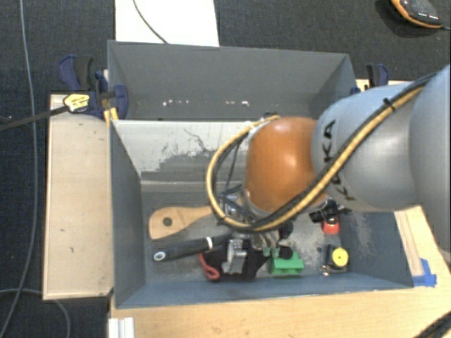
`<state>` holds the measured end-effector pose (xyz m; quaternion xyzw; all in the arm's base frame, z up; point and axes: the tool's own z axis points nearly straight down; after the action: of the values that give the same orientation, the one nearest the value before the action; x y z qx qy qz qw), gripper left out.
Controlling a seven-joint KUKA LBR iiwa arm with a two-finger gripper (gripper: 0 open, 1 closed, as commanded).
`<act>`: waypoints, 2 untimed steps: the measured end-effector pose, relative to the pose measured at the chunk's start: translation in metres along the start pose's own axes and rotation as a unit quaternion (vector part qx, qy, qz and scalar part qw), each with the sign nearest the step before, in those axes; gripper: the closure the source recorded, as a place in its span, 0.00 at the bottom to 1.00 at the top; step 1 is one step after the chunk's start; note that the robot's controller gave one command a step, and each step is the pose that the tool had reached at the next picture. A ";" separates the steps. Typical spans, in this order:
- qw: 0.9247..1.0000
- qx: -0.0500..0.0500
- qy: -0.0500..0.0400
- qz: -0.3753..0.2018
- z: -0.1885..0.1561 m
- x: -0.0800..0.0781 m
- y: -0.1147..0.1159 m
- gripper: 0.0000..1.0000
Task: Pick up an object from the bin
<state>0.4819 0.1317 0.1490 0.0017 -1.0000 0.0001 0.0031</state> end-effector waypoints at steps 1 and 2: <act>1.000 -0.001 -0.004 0.003 -0.004 -0.002 -0.001 0.00; 1.000 -0.001 -0.004 -0.011 0.078 -0.024 -0.065 0.00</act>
Offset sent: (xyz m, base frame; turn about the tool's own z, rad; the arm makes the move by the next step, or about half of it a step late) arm 0.0235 -0.0647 -0.0790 -0.0246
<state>0.5056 0.0669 0.0704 0.0123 -0.9999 -0.0008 -0.0004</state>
